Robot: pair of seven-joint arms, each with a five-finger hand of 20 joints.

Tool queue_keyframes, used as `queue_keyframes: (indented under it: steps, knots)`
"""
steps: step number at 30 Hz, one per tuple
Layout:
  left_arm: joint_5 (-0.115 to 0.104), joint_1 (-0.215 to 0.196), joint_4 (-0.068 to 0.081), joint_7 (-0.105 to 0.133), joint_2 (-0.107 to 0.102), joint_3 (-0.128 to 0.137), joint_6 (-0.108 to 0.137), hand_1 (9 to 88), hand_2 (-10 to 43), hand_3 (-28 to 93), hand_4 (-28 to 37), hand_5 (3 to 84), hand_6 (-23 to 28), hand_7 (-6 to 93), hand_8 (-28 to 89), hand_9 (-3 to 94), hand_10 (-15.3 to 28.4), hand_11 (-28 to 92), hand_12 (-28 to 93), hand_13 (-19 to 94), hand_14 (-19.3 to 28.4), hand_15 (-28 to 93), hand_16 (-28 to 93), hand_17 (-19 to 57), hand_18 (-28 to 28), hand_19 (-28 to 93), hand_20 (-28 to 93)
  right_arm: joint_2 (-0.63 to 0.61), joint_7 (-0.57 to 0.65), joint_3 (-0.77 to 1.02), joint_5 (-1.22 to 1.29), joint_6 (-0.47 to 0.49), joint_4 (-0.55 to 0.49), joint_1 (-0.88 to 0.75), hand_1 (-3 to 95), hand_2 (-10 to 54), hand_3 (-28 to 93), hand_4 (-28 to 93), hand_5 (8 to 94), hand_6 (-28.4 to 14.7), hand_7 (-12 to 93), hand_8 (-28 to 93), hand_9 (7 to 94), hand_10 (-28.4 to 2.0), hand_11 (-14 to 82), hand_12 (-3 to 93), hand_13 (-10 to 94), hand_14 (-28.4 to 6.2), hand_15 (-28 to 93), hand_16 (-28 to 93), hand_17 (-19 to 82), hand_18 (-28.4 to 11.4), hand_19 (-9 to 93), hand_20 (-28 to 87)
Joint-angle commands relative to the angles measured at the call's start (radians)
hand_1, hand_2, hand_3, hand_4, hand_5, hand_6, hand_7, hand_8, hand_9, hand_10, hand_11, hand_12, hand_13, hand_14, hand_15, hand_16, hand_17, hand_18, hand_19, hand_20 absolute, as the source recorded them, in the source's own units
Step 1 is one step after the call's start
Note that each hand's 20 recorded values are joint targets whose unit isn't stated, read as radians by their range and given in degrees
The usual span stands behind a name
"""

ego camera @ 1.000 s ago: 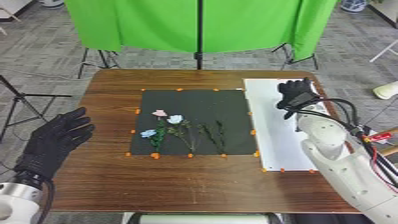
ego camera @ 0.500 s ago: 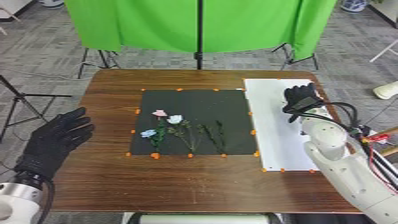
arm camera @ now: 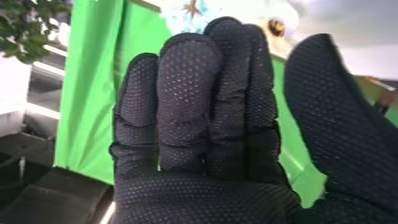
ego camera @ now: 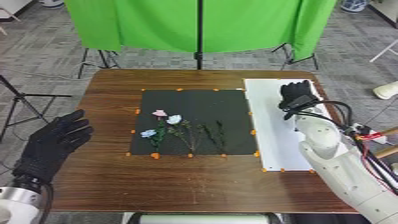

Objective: Arrange flowers

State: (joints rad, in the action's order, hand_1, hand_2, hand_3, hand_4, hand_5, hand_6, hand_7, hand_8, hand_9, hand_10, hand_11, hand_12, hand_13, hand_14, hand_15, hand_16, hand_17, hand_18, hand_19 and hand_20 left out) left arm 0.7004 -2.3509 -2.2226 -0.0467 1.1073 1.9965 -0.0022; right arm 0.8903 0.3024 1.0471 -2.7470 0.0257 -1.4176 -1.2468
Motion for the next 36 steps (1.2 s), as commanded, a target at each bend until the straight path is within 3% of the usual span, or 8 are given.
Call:
queue_keyframes:
  steps: [1,4,10,15,17,20,31,36]
  knots:
    - [0.002,-0.013,0.001,-0.004,0.013,0.002,-0.007,26.1,3.1,71,-28.3,35.7,4.4,25.2,-13,28.7,13.0,34,14,22,14.8,50,-5,-8.3,21.0,50,6,0.012,0.048,0.012,0.001,0.106,-0.06,-0.003,33.0,-9.5,88,-28,56.6,0.5,43,-21,66.4,-6.3,38.2,35.9,66,-3.1,63,25,24,-16.0,72,38]
    - [0.002,-0.003,0.005,-0.007,0.008,-0.001,-0.011,26.2,3.1,71,-28.3,35.7,4.4,25.2,-13,28.6,13.1,34,14,22,14.9,50,-5,-8.3,21.0,50,6,0.018,0.056,0.001,0.006,0.126,-0.054,0.005,26.9,-9.5,92,-28,48.2,-1.7,40,-24,52.8,-9.5,47.3,26.5,59,-4.2,64,23,21,-16.8,71,38]
    - [0.0,0.012,0.01,-0.017,-0.003,-0.006,-0.009,26.2,3.1,71,-28.3,35.7,4.3,25.2,-13,28.6,13.1,34,14,22,14.9,51,-5,-8.3,21.0,50,6,0.025,0.062,-0.014,0.01,0.123,-0.034,0.014,25.3,-9.5,90,-28,46.2,-2.3,43,-23,50.3,-10.2,47.9,25.4,59,-4.1,63,21,21,-17.0,71,38]
    - [0.001,0.024,0.015,-0.026,-0.007,-0.008,-0.01,26.2,3.1,71,-28.3,35.7,4.3,25.4,-13,28.6,13.0,34,14,22,14.8,50,-5,-8.4,21.0,50,6,0.031,0.053,-0.024,0.02,0.11,-0.008,0.016,28.9,-9.5,89,-28,48.9,-1.0,46,-25,58.0,-8.1,46.4,23.9,63,-2.5,61,21,22,-16.8,71,38]
    - [0.0,0.028,0.018,-0.028,-0.01,-0.01,-0.011,26.1,3.1,71,-28.3,35.7,4.3,25.4,-13,28.6,13.1,34,14,22,14.8,50,-5,-8.3,21.0,50,6,0.03,0.065,-0.036,0.039,0.063,0.005,0.016,32.4,-9.5,86,-28,53.2,-0.1,46,-23,63.1,-6.1,40.3,30.4,66,-1.9,59,23,23,-16.6,72,38]
    - [0.0,0.027,0.018,-0.03,-0.009,-0.009,-0.011,26.1,3.1,71,-28.3,35.7,4.3,25.4,-13,28.6,13.1,34,14,22,14.8,50,-5,-8.4,21.0,50,6,0.025,0.045,-0.028,0.021,0.038,0.001,0.0,44.3,-3.5,79,-28,64.4,0.1,55,-14,79.9,-3.1,25.8,42.6,75,-1.8,56,27,27,-16.5,74,37]
    - [0.002,0.009,0.012,-0.018,-0.009,0.01,-0.023,26.1,3.1,71,-28.3,35.6,4.3,25.3,-13,28.7,13.0,34,14,22,14.9,51,-5,-8.4,21.0,50,6,0.026,-0.023,-0.029,0.046,-0.071,-0.116,-0.018,44.7,-8.7,86,-28,72.4,0.7,51,-14,88.1,-1.7,21.4,46.0,82,-1.4,56,28,31,-16.3,76,37]
    - [0.002,0.029,0.018,-0.033,-0.014,0.002,-0.025,26.1,3.0,71,-28.3,35.6,4.4,25.2,-13,28.6,13.0,34,14,22,14.8,50,-5,-8.3,21.0,50,6,0.084,-0.108,-0.065,0.054,-0.093,-0.218,-0.009,44.7,-9.2,86,-28,72.9,0.8,51,-14,88.3,-1.8,21.4,46.4,82,-1.4,56,29,31,-16.4,76,38]
